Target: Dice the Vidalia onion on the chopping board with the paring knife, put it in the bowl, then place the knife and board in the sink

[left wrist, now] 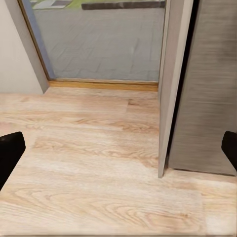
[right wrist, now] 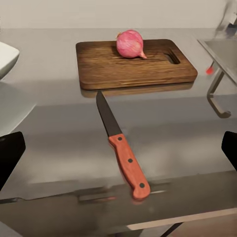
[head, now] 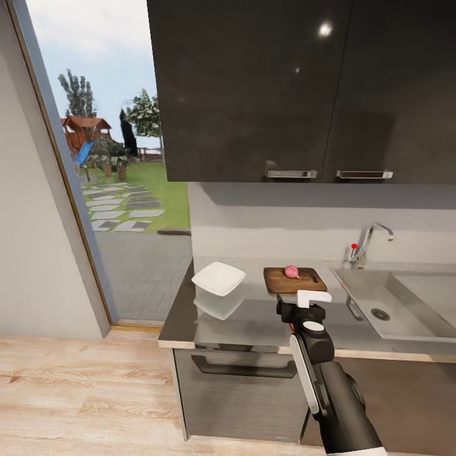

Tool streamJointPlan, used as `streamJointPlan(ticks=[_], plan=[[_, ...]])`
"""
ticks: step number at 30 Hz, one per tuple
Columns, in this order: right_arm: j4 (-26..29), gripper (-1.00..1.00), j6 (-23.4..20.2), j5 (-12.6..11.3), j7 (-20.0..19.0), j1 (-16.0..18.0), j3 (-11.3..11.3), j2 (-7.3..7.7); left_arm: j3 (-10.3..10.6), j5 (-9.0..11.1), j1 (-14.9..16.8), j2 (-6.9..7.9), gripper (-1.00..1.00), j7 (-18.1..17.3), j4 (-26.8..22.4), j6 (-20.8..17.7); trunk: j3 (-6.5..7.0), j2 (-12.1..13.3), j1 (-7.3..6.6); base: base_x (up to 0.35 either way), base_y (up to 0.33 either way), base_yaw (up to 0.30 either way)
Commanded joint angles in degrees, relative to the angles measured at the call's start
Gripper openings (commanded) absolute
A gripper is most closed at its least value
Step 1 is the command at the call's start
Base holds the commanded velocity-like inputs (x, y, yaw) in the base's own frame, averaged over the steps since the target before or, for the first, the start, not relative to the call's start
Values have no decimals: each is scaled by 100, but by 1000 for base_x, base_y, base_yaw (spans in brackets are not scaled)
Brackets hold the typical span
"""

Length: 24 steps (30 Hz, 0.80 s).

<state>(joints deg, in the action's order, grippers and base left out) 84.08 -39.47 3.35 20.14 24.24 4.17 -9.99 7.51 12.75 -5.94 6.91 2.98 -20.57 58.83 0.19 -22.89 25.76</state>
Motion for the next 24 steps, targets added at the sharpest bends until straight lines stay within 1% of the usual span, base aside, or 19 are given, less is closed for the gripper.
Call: streamJointPlan(ticks=[1,24], plan=[[3,100,-43,34,8,2,8,0,49,35,-4,6,100,30,-2,6,-1,-3,2,0,0,0],[3,100,-43,30,8,2,14,0,66,32,-4,12,100,-4,150,20,-1,-3,2,0,0,0]])
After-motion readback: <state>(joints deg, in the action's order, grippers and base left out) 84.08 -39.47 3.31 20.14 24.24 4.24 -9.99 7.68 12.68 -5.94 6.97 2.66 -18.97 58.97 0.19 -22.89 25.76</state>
